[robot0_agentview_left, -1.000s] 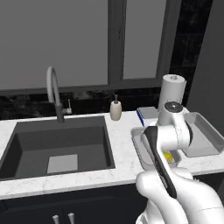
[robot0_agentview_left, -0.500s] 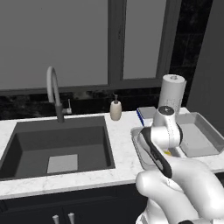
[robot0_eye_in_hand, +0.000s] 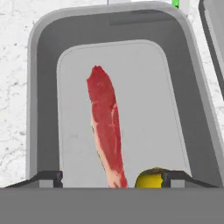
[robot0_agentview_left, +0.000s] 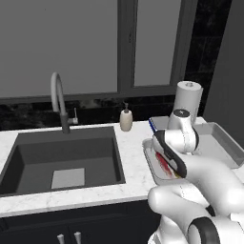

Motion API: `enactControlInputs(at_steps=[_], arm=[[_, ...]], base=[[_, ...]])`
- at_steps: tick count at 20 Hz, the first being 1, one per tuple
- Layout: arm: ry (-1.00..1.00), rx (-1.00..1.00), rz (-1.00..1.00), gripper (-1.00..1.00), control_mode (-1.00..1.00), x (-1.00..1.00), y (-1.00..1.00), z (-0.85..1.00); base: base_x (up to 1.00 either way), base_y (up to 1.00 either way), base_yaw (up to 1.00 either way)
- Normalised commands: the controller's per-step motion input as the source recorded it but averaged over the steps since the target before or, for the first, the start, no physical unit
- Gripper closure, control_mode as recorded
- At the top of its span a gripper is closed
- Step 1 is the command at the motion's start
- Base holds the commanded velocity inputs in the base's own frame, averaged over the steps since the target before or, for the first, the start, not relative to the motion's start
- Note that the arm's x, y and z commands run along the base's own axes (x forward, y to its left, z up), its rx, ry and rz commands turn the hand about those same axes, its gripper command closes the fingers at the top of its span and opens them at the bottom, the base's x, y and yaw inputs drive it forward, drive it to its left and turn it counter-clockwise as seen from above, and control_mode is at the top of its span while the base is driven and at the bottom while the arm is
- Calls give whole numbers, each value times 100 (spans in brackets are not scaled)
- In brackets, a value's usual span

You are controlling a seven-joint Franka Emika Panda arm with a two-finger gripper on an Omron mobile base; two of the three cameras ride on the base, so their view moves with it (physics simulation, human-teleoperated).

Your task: Place one lemon and one steak in each tupperware on the nearby counter, to pack two identical lunches.

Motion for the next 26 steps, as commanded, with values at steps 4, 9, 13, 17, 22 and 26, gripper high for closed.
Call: enactControlInputs(at_steps=[4, 9, 13, 17, 22, 26], arm=[[-5, 0, 0, -100, -100, -83, 0, 67], [-23, 0, 0, -100, -100, -96, 6, 47], [-27, 0, 4, -100, 100, -71, 2, 18], [0, 0, 0, -100, 100, 0, 0, 0], [0, 0, 0, -100, 100, 0, 0, 0], [0, 0, 0, -100, 100, 0, 0, 0]], base=[[0, 0, 0], [0, 0, 0], [-25, 0, 2], [-100, 0, 6], [-100, -21, 1], [-92, -71, -5]])
